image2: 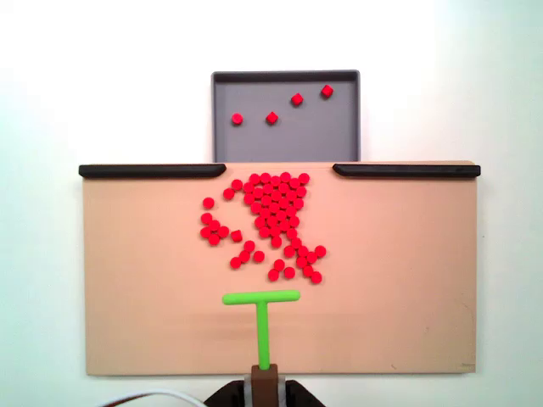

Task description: Gather the right side granules

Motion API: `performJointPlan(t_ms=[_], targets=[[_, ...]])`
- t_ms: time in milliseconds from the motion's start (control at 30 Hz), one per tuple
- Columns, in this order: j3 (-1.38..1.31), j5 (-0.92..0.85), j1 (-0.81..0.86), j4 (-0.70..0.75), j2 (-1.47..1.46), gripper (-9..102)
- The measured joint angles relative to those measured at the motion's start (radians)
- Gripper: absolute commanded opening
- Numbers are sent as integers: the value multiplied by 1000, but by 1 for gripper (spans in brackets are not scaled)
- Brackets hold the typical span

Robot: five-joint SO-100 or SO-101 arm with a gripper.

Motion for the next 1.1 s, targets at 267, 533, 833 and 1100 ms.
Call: performJointPlan(t_ms=[267,533,833,1100], targets=[[0,-2,-43,0,-12,0],[0,-2,-43,0,-21,0],[0,-2,-43,0,-25,0],[0,-2,-40,0,-25,0]])
